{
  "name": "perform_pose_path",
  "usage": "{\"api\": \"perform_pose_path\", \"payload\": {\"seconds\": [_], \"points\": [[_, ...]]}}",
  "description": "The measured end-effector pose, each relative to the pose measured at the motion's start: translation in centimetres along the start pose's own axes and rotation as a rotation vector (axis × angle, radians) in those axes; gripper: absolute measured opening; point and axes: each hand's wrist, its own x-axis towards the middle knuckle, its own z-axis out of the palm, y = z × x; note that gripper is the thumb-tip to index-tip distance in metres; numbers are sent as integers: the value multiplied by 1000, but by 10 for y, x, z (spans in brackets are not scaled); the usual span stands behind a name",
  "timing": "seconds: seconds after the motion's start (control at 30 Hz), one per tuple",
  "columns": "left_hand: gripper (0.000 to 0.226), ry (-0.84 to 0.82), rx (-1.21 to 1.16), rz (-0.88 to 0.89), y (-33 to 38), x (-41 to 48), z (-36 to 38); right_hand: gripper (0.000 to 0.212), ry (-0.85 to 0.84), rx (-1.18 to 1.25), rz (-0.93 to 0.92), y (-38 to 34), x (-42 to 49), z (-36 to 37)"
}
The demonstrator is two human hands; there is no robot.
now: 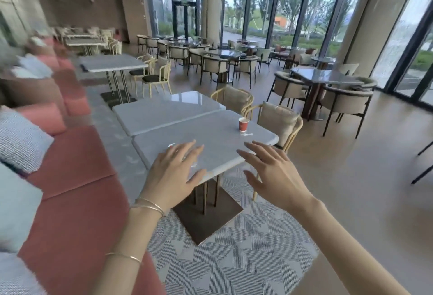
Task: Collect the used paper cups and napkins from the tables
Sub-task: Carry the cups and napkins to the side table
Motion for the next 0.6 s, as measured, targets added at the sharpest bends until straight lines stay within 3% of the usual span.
{"api": "perform_pose_path", "payload": {"seconds": [0.6], "points": [[51,-95,95,-156,-158,145,86,49,-103,108,-127,56,232,151]]}}
